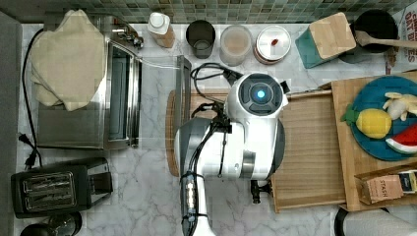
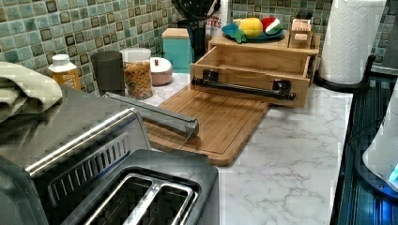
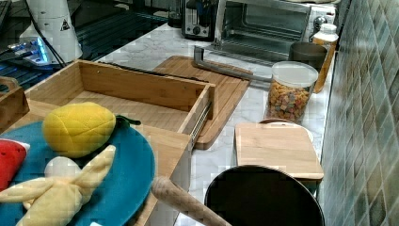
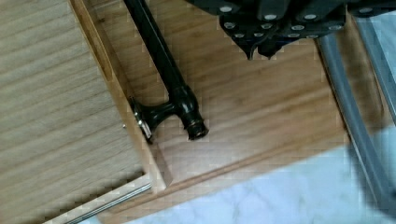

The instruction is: Close the drawer.

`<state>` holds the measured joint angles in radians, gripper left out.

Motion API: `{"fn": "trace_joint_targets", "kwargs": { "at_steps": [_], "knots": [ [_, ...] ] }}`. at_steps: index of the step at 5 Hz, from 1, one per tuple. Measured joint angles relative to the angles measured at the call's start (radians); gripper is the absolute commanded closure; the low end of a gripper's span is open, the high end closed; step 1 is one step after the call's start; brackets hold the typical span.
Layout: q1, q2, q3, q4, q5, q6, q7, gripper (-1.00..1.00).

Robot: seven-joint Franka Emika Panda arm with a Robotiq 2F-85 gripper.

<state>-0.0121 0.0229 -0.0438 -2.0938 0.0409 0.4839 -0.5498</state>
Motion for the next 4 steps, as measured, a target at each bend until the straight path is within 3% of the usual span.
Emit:
{"fn": "trace_joint_targets", "kwargs": {
  "at_steps": [1, 2, 4],
  "knots": [
    [0.013, -0.013, 0.007, -0.080, -0.010, 0.056, -0.080, 1.00],
    [0.035, -0.058, 0.009, -0.197, -0.096, 0.202, -0.116, 1.00],
    [0.045, -0.099, 0.039, -0.334, -0.109, 0.272, -0.196, 1.00]
  ]
}}
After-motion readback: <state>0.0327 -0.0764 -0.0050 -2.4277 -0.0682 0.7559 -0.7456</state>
